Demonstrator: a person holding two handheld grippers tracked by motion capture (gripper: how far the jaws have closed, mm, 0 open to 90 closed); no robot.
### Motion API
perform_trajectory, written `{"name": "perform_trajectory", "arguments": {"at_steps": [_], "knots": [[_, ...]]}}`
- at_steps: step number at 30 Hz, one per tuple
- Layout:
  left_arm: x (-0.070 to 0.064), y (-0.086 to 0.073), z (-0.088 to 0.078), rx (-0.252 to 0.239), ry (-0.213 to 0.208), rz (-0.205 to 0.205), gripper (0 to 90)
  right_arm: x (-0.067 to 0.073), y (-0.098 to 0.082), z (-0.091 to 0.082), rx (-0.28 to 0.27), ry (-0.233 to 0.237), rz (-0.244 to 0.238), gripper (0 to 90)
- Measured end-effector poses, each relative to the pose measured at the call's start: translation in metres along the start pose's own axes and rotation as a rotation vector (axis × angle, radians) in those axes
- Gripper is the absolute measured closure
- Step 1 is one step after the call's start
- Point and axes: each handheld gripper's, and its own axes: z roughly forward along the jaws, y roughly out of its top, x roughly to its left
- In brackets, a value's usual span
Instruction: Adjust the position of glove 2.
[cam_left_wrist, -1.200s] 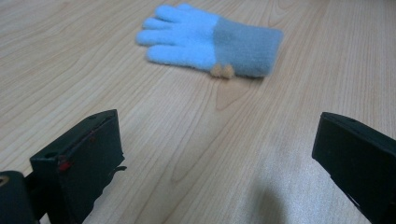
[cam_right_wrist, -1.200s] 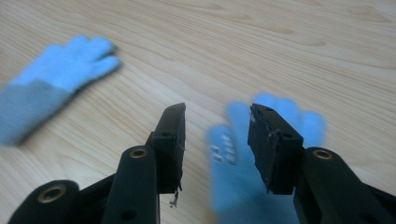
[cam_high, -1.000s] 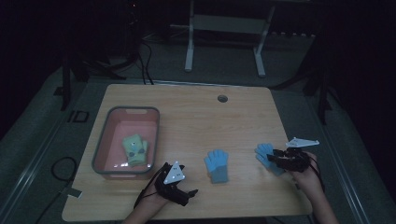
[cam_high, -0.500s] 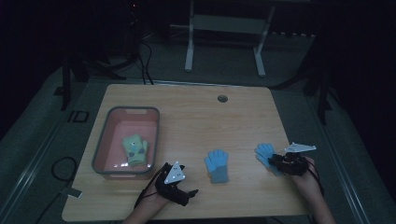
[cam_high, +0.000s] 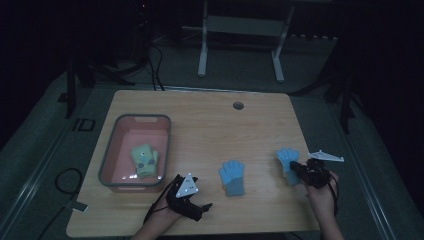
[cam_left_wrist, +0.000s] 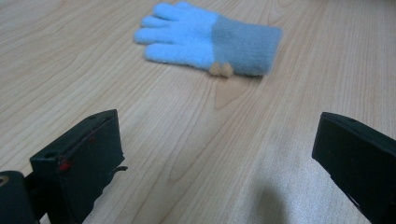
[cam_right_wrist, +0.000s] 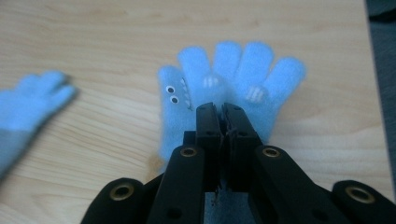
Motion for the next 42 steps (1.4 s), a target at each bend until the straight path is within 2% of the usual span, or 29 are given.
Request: {"name": "perform_trajectory", "arguments": {"at_steps": [1,3,7,8,12,14,16,19,21,25,29,32,38,42], "knots": [[0.0,0.0,0.0,0.002,-0.002,0.001,2.1,0.006,0.003,-0.004,-0.008,-0.002,0.003,86.2],[-0.001,0.0,0.0,0.0,0.0,0.006,2.1,0.02,0.009,-0.011,-0.027,-0.038,-0.008,86.2],[-0.003,0.0,-0.001,-0.004,0.008,0.01,2.1,0.04,0.011,-0.021,-0.078,-0.049,0.037,86.2],[-0.003,0.0,-0.001,-0.007,0.006,0.007,2.1,0.048,0.01,-0.022,-0.082,-0.052,0.034,86.2],[-0.004,0.0,0.0,-0.004,0.005,0.016,2.1,0.07,-0.001,-0.018,-0.068,-0.064,0.031,86.2],[-0.005,0.001,0.0,-0.005,0.004,0.021,2.1,0.074,-0.008,-0.01,-0.05,-0.066,0.046,86.2],[-0.005,0.001,-0.001,-0.005,0.006,0.022,2.1,0.076,-0.014,-0.003,-0.026,-0.067,0.054,86.1],[-0.005,0.001,-0.001,-0.007,0.007,0.019,2.1,0.078,-0.023,0.004,-0.017,-0.056,0.089,85.9],[-0.005,0.001,-0.002,-0.011,0.007,0.019,2.1,0.078,-0.027,0.008,-0.008,-0.068,0.082,85.6],[-0.005,0.001,-0.001,-0.008,0.008,0.02,2.1,0.073,-0.034,0.017,0.018,-0.092,0.098,85.3],[-0.004,0.001,-0.001,0.0,0.011,0.026,2.1,0.072,-0.04,0.024,0.035,-0.109,0.091,80.7],[-0.004,0.001,-0.001,-0.001,0.012,0.026,2.1,0.069,-0.045,0.029,0.043,-0.1,0.102,78.9],[-0.005,0.001,-0.002,-0.002,0.009,0.028,2.1,0.069,-0.041,0.026,0.047,-0.083,0.097,72.8],[-0.005,0.001,-0.002,0.003,0.008,0.036,2.1,0.066,-0.032,0.022,0.038,-0.072,0.048,68.6]]}}
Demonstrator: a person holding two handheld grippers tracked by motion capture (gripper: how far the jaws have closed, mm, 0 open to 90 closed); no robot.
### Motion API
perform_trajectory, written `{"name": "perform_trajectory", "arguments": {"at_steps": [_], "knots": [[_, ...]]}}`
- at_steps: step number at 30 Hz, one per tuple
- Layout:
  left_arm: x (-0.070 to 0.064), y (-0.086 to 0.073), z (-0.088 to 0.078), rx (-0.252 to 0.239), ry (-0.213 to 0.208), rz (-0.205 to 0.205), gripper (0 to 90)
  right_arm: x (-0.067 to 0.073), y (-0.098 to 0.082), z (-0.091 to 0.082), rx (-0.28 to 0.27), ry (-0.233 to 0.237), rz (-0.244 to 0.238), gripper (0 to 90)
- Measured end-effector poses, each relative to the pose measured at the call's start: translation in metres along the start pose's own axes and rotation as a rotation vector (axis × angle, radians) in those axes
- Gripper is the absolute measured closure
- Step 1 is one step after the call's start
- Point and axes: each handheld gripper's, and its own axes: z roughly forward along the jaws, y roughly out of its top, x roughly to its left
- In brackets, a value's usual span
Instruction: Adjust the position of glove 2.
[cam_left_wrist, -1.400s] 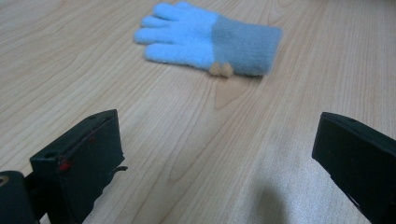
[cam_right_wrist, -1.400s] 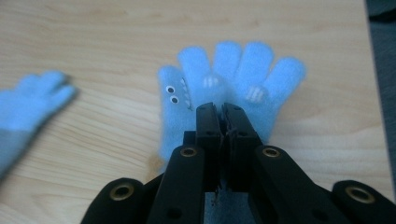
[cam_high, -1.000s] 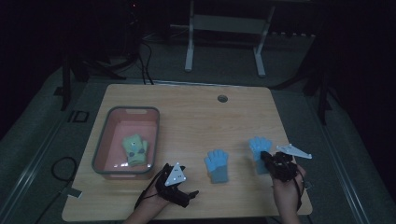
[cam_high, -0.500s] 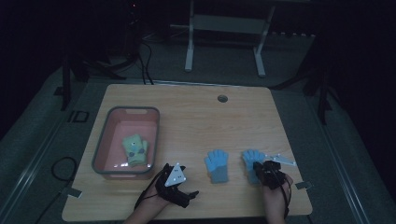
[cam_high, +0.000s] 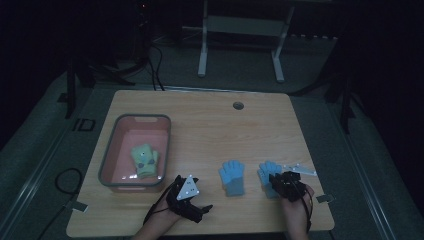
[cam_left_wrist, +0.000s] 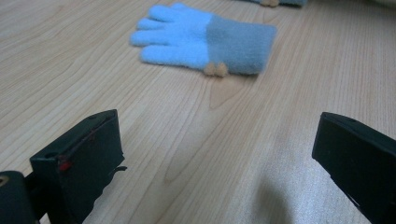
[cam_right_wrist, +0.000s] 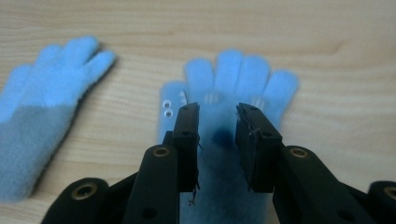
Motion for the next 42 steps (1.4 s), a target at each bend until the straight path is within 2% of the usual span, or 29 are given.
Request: {"name": "perform_trajectory", "arguments": {"at_steps": [7,9,11,12,16,20,24,28,32,37,39,41,42], "knots": [[-0.001,0.0,0.0,0.002,0.002,0.004,2.1,-0.003,0.012,-0.005,-0.007,0.027,-0.165,66.4],[0.0,0.0,0.0,0.001,0.002,0.001,2.1,-0.01,0.016,-0.005,-0.014,0.087,-0.206,66.5],[0.0,0.0,0.0,0.001,0.003,-0.002,2.1,-0.015,0.018,-0.005,-0.003,0.102,-0.242,66.2],[0.001,0.0,0.0,0.0,0.003,-0.003,2.1,-0.018,0.019,-0.004,-0.001,0.148,-0.26,65.3],[0.001,0.0,0.001,0.003,0.007,-0.007,2.1,-0.029,0.019,-0.001,0.018,0.232,-0.319,62.8],[0.0,0.0,-0.002,0.0,0.017,-0.008,2.1,-0.035,0.012,0.005,0.05,0.239,-0.356,62.6],[0.001,-0.001,-0.003,-0.005,0.02,-0.015,2.1,-0.038,0.004,0.008,0.054,0.251,-0.359,62.1],[0.0,-0.001,-0.002,-0.002,0.019,-0.01,2.1,-0.035,-0.003,0.01,0.044,0.216,-0.394,65.2],[0.001,-0.001,-0.002,-0.002,0.018,-0.009,2.1,-0.03,-0.006,0.01,0.03,0.2,-0.406,77.3],[0.001,-0.001,-0.002,0.0,0.018,-0.006,2.1,-0.024,-0.005,0.011,0.043,0.173,-0.361,84.1],[0.001,-0.001,-0.002,-0.001,0.018,-0.007,2.1,-0.024,-0.005,0.011,0.041,0.173,-0.349,84.5],[0.001,-0.001,-0.002,-0.004,0.018,-0.009,2.1,-0.025,-0.001,0.008,0.04,0.181,-0.31,86.0],[0.001,-0.001,-0.002,-0.003,0.019,-0.008,2.1,-0.024,0.001,0.006,0.035,0.18,-0.315,86.0]]}}
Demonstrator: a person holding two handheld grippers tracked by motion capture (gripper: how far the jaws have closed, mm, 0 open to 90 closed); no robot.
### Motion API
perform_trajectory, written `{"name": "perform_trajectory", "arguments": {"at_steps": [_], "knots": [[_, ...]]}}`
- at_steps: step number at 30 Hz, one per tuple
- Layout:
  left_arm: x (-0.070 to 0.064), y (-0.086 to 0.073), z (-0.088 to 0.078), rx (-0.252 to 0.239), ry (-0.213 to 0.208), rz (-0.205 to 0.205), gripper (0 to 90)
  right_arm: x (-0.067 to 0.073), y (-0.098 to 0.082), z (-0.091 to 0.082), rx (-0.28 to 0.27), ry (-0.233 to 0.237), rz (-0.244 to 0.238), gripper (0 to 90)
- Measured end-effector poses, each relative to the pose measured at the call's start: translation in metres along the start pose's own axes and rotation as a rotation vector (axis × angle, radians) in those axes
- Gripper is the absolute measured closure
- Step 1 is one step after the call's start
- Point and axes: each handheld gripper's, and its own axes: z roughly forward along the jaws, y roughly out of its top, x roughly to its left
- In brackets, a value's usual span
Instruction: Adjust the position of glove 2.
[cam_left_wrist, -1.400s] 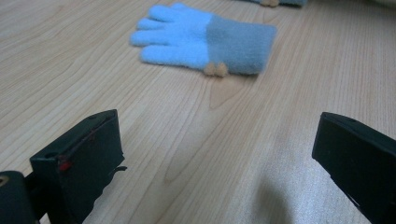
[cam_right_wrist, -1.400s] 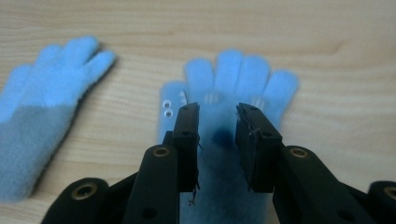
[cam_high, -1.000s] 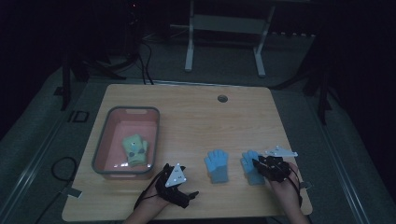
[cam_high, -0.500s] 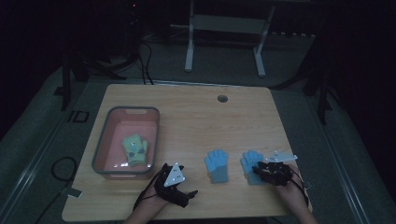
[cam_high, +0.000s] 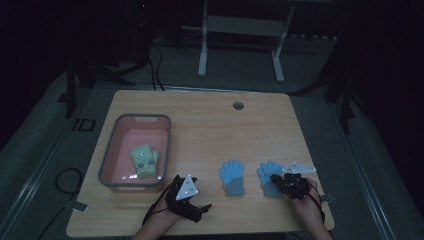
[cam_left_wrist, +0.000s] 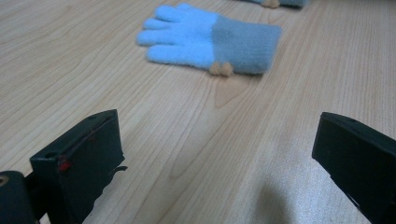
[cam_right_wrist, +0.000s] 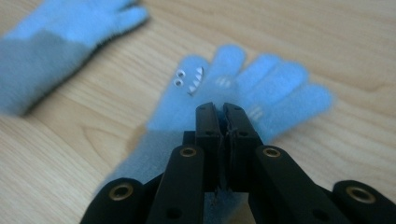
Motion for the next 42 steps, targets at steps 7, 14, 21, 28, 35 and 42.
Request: {"name": "perform_trajectory", "arguments": {"at_steps": [7,14,21,28,35,42], "knots": [[0.0,0.0,0.0,0.001,0.0,0.004,2.1,0.007,0.026,-0.015,-0.063,0.019,-0.004,86.1],[-0.001,0.0,0.0,0.005,0.0,0.009,2.1,0.017,0.053,-0.031,-0.129,0.026,-0.016,86.2],[-0.001,0.0,0.0,0.004,0.0,0.013,2.1,0.035,0.076,-0.036,-0.158,0.053,-0.053,86.2],[-0.001,0.0,-0.001,0.002,0.001,0.012,2.1,0.053,0.089,-0.033,-0.176,0.093,-0.062,86.2],[-0.001,0.0,-0.001,0.0,-0.001,0.016,2.1,0.073,0.094,-0.021,-0.165,0.134,-0.063,86.2],[-0.001,0.001,-0.002,-0.005,-0.002,0.012,2.1,0.086,0.087,-0.001,-0.122,0.175,-0.046,86.1]]}}
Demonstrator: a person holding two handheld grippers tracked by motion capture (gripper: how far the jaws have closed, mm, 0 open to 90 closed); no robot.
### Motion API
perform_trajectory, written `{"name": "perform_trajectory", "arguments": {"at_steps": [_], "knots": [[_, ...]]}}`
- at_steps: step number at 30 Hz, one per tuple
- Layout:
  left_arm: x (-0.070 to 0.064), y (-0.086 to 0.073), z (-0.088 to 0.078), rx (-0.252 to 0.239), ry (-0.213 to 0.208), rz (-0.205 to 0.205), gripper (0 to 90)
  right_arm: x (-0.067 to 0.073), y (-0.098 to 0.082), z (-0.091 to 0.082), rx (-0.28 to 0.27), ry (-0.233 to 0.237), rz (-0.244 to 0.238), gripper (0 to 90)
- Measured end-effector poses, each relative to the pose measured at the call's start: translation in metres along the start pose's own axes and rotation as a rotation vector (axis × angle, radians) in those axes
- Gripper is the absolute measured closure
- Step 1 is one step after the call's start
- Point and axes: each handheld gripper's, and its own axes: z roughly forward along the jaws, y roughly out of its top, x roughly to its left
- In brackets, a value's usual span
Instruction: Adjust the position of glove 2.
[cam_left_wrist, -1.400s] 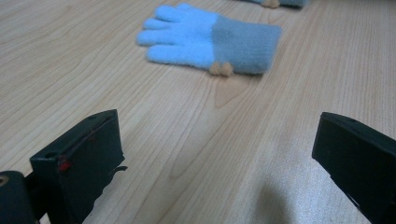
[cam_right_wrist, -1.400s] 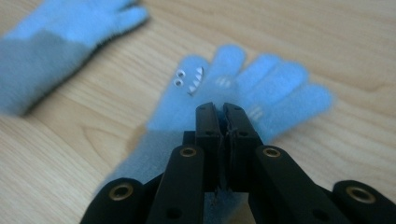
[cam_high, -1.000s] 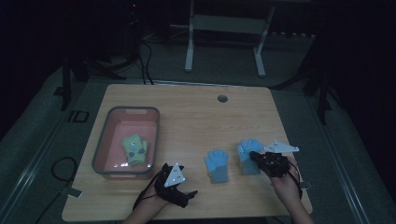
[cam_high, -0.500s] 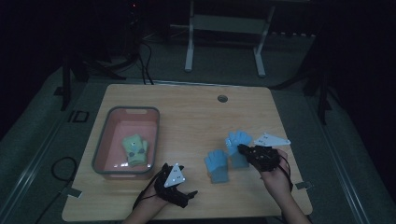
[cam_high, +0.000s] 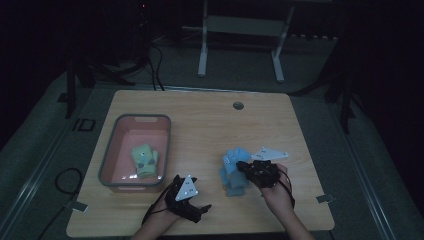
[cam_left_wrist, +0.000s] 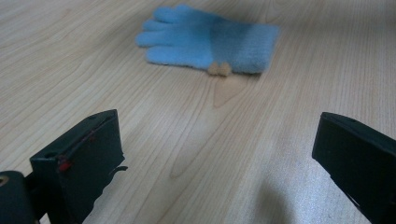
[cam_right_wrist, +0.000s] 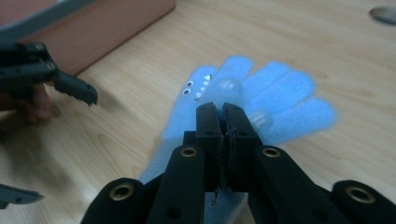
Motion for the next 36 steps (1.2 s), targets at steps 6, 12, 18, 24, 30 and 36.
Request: {"name": "perform_trajectory", "arguments": {"at_steps": [6,12,18,24,30,36], "knots": [[0.0,0.0,-0.001,0.0,0.002,0.008,2.1,0.002,-0.014,0.011,0.043,0.013,0.015,86.1],[-0.001,0.001,0.0,-0.002,-0.001,0.011,2.1,0.003,-0.023,0.022,0.088,0.025,0.02,85.9],[0.0,0.0,-0.001,-0.004,-0.001,0.009,2.1,0.0,-0.029,0.033,0.124,0.017,0.017,85.4],[-0.002,0.001,0.0,0.0,-0.004,0.021,2.1,-0.005,-0.036,0.041,0.156,0.027,0.031,83.0],[-0.005,0.004,0.002,-0.012,0.011,0.032,2.1,-0.005,-0.031,0.034,0.145,0.046,0.021,69.8],[-0.011,0.01,0.0,-0.015,-0.003,0.038,2.1,-0.01,-0.025,0.029,0.117,0.072,0.022,42.6]]}}
